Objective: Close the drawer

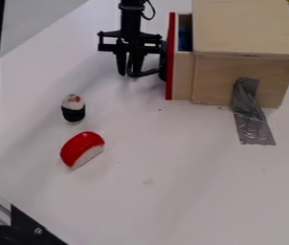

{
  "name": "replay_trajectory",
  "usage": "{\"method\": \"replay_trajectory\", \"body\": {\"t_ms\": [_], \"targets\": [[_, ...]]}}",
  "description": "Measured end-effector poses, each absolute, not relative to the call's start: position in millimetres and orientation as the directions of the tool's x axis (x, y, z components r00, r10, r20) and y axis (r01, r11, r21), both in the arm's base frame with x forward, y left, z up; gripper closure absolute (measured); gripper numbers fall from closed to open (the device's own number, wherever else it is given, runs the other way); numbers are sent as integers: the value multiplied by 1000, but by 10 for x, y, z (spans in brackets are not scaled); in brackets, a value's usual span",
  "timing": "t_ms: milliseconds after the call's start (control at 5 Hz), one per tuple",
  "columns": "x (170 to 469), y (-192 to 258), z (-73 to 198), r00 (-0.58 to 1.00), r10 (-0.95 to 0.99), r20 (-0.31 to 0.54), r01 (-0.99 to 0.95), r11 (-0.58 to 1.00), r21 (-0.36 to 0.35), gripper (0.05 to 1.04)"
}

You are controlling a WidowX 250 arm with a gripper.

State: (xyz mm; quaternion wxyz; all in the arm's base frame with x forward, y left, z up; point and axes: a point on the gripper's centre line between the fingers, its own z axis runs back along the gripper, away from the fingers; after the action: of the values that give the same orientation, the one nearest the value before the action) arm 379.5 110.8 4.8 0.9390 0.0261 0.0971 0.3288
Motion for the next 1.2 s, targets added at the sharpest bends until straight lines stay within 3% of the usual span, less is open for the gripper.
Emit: {"method": "replay_trajectory", "body": {"t_ms": [400, 800, 1000, 1200], "targets": [[3926, 776, 59, 773, 621, -130, -607, 784, 133, 791], [3952, 744, 50, 779, 615, -123, -599, 787, 149, 791], [3966, 749, 50, 781, 613, -121, -596, 789, 149, 737], [3973, 734, 6, 783, 609, -128, -588, 791, 169, 446]]}}
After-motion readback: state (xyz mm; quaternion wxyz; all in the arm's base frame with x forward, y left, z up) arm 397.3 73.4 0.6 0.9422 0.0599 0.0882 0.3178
